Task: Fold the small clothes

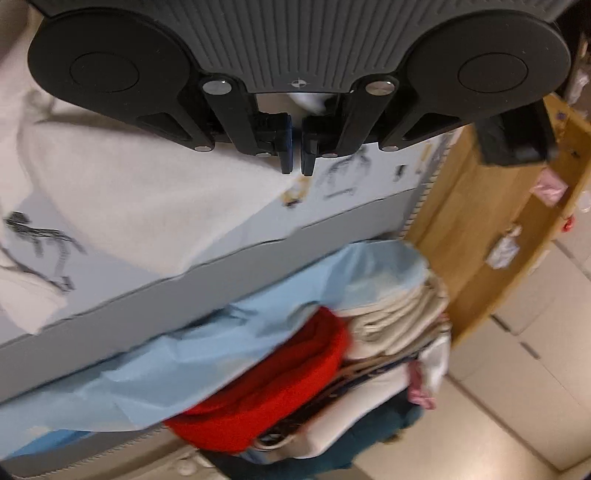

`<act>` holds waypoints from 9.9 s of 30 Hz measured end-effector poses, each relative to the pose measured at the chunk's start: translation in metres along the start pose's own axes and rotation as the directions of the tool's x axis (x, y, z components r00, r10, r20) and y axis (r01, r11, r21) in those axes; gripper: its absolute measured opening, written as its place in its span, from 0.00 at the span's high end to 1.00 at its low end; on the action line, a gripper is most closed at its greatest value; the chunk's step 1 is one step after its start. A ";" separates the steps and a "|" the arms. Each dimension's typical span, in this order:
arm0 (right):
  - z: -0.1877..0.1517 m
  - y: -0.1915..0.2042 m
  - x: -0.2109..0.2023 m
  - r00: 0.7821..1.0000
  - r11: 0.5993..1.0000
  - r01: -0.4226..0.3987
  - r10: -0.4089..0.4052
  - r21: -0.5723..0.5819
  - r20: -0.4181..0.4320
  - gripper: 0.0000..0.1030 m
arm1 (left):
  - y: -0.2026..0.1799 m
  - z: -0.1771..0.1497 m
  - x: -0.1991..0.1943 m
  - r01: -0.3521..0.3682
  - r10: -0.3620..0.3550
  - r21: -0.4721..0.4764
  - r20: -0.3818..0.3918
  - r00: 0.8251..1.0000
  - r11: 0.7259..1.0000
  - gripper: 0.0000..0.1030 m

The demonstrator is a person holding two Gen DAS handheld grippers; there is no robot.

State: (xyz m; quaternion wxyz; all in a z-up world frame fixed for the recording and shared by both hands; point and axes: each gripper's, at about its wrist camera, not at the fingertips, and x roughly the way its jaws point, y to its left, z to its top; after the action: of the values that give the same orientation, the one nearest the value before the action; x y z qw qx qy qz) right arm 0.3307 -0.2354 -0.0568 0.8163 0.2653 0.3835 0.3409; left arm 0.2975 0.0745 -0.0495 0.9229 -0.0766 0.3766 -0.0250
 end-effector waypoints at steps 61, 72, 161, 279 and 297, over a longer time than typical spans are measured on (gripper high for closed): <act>0.047 -0.216 -0.077 0.682 0.576 0.705 -0.710 -0.414 0.174 0.59 | 0.036 -0.028 0.095 -0.218 0.193 -0.027 -0.363 0.912 0.976 0.54; 0.086 -0.248 -0.138 0.590 0.659 0.751 -0.702 0.048 0.398 0.96 | 0.040 -0.027 0.100 -0.207 0.179 -0.036 -0.377 0.909 0.978 0.54; -0.078 -0.100 -0.047 0.863 0.650 -0.087 -0.330 -0.755 -0.383 0.97 | 0.054 -0.010 0.038 0.038 -0.025 0.072 -0.166 0.986 0.997 0.58; -0.185 -0.070 -0.217 0.789 0.816 0.497 -0.566 -0.295 -0.239 0.65 | 0.020 -0.250 -0.112 0.017 -0.061 -0.101 -0.454 0.889 0.995 0.52; -0.145 -0.065 -0.322 0.921 0.917 0.386 -0.389 0.095 0.008 0.95 | 0.062 -0.205 -0.197 0.085 -0.125 -0.205 -0.190 0.974 0.975 0.95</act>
State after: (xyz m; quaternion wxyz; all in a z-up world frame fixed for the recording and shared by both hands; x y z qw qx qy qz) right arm 0.0840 -0.4957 -0.0411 0.8597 0.2256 0.4327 0.1511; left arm 0.0125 0.1309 -0.0682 0.8652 -0.1840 0.4644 -0.0446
